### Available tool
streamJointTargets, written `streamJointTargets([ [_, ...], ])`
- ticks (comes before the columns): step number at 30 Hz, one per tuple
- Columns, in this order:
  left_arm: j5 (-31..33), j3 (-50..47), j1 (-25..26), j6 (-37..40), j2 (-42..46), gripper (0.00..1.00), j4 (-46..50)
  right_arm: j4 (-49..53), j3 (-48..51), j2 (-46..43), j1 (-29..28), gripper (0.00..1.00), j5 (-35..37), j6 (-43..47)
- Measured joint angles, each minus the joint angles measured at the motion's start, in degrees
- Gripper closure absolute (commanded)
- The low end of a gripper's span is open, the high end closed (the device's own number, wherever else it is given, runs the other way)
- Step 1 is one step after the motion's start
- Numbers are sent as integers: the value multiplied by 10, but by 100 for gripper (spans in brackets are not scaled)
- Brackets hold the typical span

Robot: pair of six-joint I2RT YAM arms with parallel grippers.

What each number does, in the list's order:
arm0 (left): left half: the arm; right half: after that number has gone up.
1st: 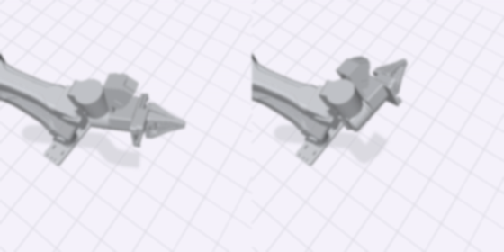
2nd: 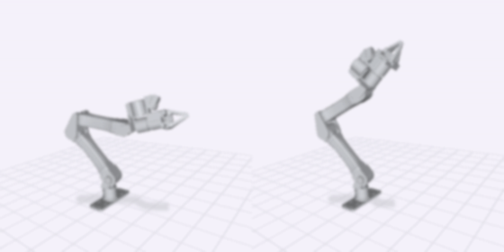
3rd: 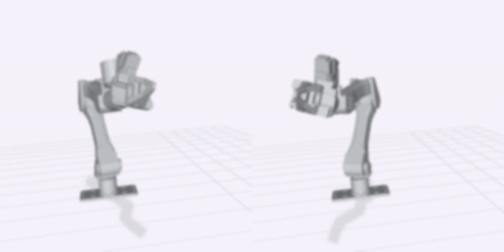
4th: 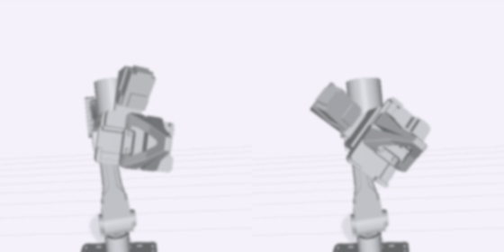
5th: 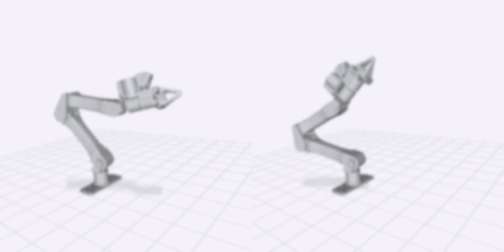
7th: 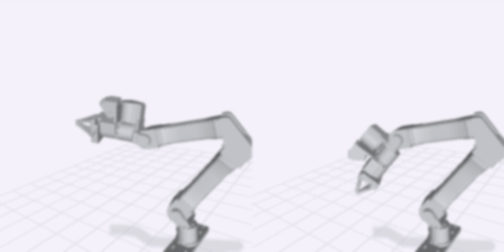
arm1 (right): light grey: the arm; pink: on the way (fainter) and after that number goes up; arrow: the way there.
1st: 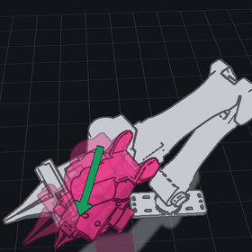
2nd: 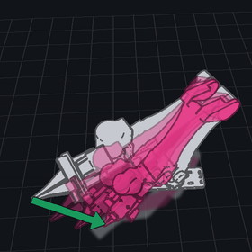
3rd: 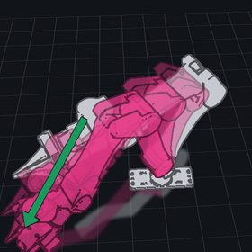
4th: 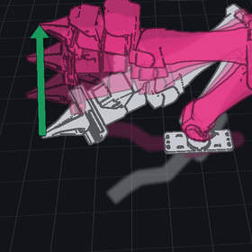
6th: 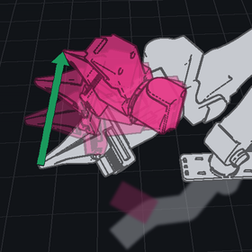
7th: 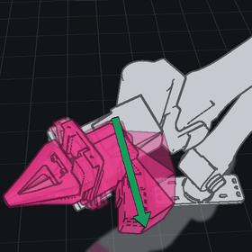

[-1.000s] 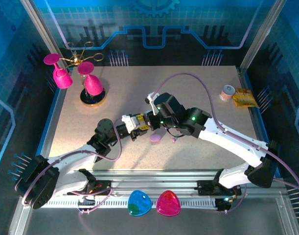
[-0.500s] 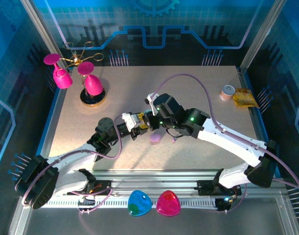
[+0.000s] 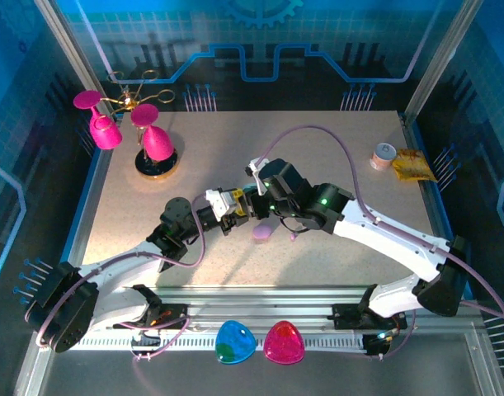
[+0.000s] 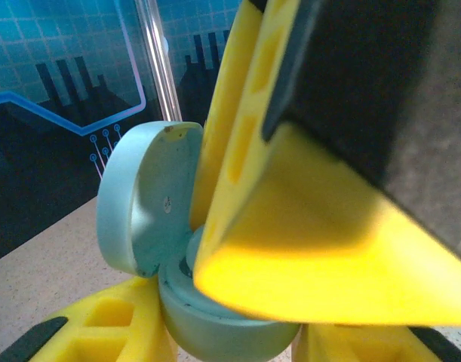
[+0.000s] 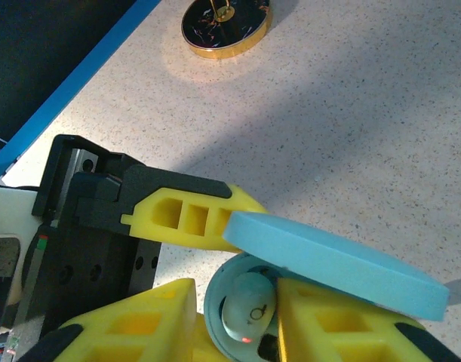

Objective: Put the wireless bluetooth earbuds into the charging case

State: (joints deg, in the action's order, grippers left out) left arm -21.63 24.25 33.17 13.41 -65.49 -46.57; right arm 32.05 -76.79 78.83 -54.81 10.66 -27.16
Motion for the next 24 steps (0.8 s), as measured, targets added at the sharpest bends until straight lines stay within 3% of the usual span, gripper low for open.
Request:
streamJointTargets([
  [7,0,0,0,0,0,80,0,-4,1,-21,0,63,12,4],
  [17,0,0,0,0,0,80,-5,-5,5,-24,1,82,13,6],
  [24,-2,0,0,0,0,80,-13,-5,7,-12,3,80,11,3],
])
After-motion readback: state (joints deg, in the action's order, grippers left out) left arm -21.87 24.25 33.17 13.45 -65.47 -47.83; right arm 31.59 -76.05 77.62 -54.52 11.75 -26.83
